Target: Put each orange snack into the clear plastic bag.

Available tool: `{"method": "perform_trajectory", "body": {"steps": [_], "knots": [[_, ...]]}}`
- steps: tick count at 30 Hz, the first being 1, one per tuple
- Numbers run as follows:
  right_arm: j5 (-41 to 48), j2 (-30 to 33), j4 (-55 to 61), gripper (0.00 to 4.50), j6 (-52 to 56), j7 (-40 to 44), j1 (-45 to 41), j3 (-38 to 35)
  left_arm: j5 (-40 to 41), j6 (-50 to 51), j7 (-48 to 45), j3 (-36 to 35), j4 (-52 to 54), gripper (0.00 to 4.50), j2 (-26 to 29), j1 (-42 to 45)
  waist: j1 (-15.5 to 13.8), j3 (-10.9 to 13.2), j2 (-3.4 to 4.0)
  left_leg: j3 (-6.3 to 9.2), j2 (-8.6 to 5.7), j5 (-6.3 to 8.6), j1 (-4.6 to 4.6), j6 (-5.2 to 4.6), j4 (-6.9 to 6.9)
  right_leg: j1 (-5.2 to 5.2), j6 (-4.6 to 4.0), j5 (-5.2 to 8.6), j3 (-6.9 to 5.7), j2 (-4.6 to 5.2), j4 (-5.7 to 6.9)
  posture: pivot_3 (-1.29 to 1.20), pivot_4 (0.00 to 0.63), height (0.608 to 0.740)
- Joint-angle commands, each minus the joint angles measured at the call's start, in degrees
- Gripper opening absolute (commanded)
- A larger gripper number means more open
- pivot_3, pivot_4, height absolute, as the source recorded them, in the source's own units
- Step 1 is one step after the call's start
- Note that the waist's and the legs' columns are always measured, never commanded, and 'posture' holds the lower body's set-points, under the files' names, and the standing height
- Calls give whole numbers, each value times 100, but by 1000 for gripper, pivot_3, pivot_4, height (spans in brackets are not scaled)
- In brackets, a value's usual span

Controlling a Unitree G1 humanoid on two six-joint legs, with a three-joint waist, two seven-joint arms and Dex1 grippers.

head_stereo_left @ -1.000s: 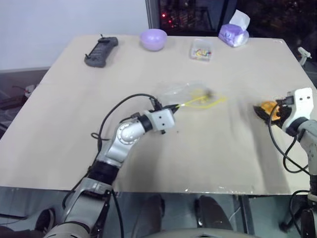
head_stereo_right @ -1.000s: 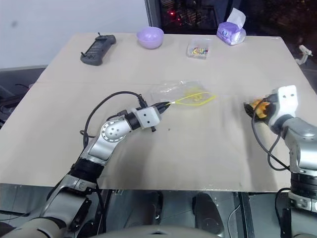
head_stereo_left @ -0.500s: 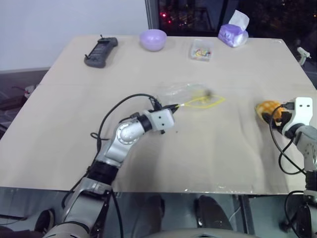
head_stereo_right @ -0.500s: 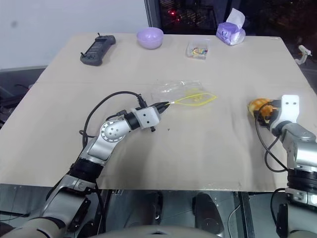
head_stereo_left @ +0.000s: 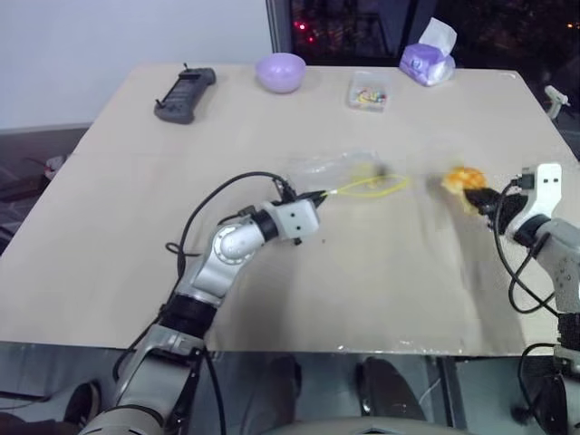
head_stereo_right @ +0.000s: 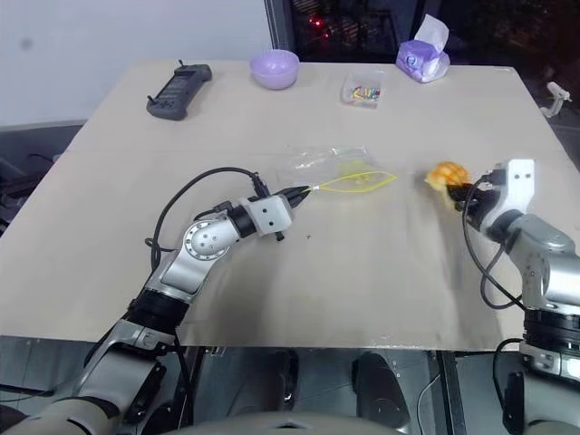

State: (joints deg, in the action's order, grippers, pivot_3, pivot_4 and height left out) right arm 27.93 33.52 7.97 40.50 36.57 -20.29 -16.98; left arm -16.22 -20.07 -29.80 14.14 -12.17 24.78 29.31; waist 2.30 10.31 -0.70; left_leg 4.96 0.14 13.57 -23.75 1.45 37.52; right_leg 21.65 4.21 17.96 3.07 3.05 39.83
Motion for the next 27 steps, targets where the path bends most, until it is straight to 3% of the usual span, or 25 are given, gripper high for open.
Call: {"method": "perform_trajectory", "body": {"steps": [1, 12, 27], "knots": [[452, 110, 738, 615, 208, 385, 37, 241, 12, -29, 4, 13, 213, 0, -17, 67, -2, 0, 0, 0, 0, 0, 0, 0, 0, 0, 0, 0, 0, 0, 0, 0, 150, 740], [554, 177, 977, 615, 219, 990, -581, 1349, 1, -15, -21, 14, 269, 0, -28, 101, -11, 0, 0, 4, 0, 0, 0, 0, 1, 0, 0, 0, -4, 0, 0, 0, 150, 740], [-86, 373, 161, 615, -170, 1280, -775, 1795, -39, -53, -50, 33, 360, 0, -13, 109, -11, 0, 0, 3, -1, 0, 0, 0, 1, 1, 0, 0, -3, 0, 0, 0, 150, 740]]}}
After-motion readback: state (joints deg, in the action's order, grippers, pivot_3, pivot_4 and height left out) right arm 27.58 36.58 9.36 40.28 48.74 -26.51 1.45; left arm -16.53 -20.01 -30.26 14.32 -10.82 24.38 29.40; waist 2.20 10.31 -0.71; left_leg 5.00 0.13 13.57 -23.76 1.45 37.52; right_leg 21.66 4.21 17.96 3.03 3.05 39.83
